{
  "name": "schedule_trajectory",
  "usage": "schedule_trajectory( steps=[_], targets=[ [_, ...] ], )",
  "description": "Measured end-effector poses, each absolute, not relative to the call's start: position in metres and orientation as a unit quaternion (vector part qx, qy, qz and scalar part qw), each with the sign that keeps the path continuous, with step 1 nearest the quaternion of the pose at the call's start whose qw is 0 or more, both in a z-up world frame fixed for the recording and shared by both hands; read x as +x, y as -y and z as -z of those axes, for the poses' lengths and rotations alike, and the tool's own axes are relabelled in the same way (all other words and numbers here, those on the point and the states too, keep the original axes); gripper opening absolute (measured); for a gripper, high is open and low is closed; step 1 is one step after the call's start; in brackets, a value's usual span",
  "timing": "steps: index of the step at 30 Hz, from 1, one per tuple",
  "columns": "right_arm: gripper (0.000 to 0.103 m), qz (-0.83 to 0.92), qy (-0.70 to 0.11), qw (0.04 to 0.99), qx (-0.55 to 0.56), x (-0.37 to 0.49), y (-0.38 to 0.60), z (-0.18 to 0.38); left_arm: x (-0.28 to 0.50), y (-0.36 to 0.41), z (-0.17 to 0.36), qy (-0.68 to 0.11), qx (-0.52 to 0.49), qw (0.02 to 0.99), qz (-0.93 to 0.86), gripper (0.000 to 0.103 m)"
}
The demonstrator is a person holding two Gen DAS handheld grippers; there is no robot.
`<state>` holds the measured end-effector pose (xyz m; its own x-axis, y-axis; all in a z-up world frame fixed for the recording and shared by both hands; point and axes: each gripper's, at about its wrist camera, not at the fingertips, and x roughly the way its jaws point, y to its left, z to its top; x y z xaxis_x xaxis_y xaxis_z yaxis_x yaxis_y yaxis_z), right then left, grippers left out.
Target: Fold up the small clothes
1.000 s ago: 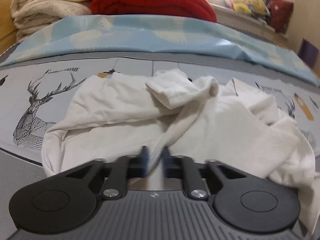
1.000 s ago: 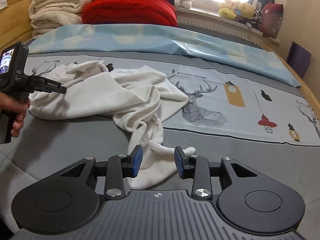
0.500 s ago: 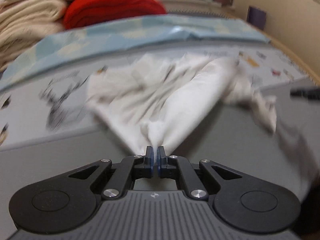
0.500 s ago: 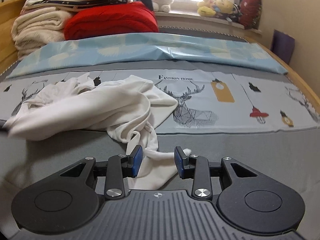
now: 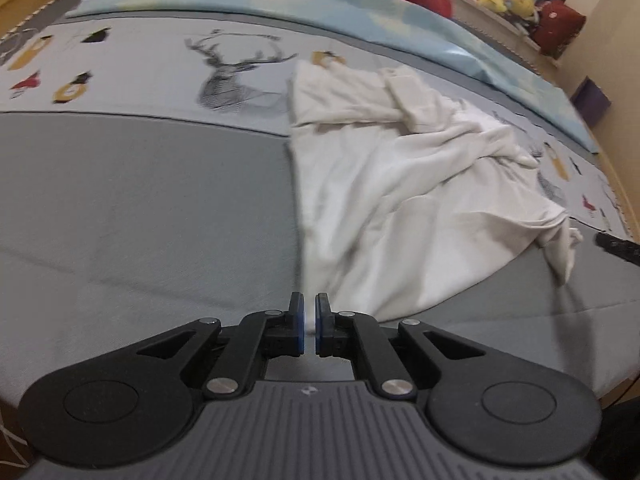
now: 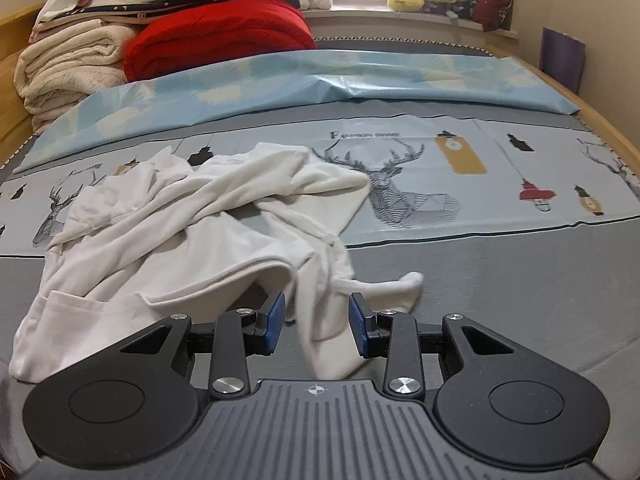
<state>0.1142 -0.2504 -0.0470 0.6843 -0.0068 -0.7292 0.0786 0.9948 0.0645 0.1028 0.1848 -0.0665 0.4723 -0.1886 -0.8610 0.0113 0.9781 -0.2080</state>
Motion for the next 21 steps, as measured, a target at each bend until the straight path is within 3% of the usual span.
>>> schedule_trajectory(
  steps=[2, 4, 6, 9, 17, 19, 20, 21],
  targets=[
    [0.037, 0.016, -0.403, 0.913, 0.062, 0.121, 0.246, 0.050, 0.112, -0.171, 0.067, -0.508, -0.088, 0.854, 0.070, 0.009],
    [0.041, 0.005, -0.410, 0.907, 0.098, 0.128, 0.245, 0.053, 0.127, -0.154, 0.070, -0.507, -0.090, 0.854, 0.074, 0.017],
    [0.049, 0.001, -0.414, 0.900, 0.134, 0.136, 0.246, 0.057, 0.140, -0.142, 0.075, -0.509, -0.097, 0.853, 0.069, 0.033],
    [0.061, -0.005, -0.431, 0.879, 0.203, 0.153, 0.251, 0.069, 0.160, -0.122, 0.086, -0.524, -0.107, 0.844, 0.048, 0.039],
    [0.063, 0.047, -0.470, 0.827, 0.305, 0.193, 0.275, 0.115, 0.193, -0.099, 0.115, -0.557, -0.050, 0.829, 0.002, 0.039],
    [0.061, 0.060, -0.475, 0.822, 0.308, 0.200, 0.281, 0.124, 0.197, -0.099, 0.119, -0.561, -0.044, 0.827, 0.007, 0.035],
    [0.053, 0.065, -0.476, 0.821, 0.308, 0.203, 0.284, 0.127, 0.198, -0.101, 0.120, -0.562, -0.042, 0.826, 0.010, 0.025],
    [0.038, 0.067, -0.477, 0.820, 0.308, 0.204, 0.286, 0.130, 0.198, -0.101, 0.121, -0.564, -0.038, 0.825, 0.016, 0.012]
  ],
)
